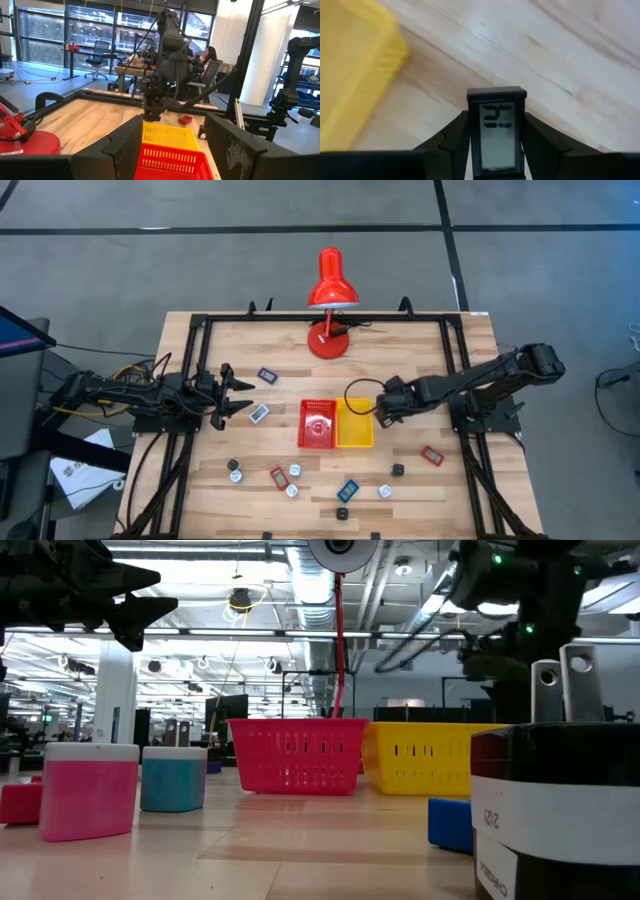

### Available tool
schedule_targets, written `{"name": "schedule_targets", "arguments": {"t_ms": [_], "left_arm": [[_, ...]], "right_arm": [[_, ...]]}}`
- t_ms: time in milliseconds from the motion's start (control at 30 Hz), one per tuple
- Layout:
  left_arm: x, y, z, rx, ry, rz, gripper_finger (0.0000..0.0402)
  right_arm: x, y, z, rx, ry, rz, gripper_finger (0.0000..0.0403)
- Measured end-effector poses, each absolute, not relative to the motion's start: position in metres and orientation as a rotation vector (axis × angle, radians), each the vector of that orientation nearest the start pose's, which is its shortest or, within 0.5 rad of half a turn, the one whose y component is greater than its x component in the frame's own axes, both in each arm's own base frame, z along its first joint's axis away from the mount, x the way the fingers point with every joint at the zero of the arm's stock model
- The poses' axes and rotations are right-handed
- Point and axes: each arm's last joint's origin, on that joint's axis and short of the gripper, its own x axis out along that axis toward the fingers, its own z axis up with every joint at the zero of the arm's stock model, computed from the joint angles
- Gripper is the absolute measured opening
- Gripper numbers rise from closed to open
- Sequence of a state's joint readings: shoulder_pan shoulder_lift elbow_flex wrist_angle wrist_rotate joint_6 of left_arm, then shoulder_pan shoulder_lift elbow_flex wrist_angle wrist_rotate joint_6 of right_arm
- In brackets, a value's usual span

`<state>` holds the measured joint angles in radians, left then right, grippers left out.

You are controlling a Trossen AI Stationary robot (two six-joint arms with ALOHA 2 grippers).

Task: Pick & Place Office items
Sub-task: Put the black digital timer into the yellow bin

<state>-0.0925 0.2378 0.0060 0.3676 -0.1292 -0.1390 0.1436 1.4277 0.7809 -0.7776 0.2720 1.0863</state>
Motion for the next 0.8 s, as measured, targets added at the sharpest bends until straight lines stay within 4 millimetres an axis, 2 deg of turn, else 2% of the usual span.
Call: {"name": "schedule_targets", "arguments": {"t_ms": [200,433,633,800], "left_arm": [[0.111,-0.007,0.181,-0.154,-0.138,0.028,0.0208],[0.111,-0.006,0.183,-0.156,-0.155,0.027,0.0208],[0.113,-0.005,0.189,-0.167,-0.224,0.077,0.0208],[0.123,-0.005,0.184,-0.115,-0.184,0.128,0.0208]], "right_arm": [[0.242,0.025,0.193,0.527,1.09,-0.769,0.0135],[0.252,0.024,0.219,0.406,0.998,-0.802,0.014],[0.279,0.023,0.235,0.32,0.684,-0.75,0.0138],[0.305,0.025,0.263,0.215,0.384,-0.605,0.0149]]}}
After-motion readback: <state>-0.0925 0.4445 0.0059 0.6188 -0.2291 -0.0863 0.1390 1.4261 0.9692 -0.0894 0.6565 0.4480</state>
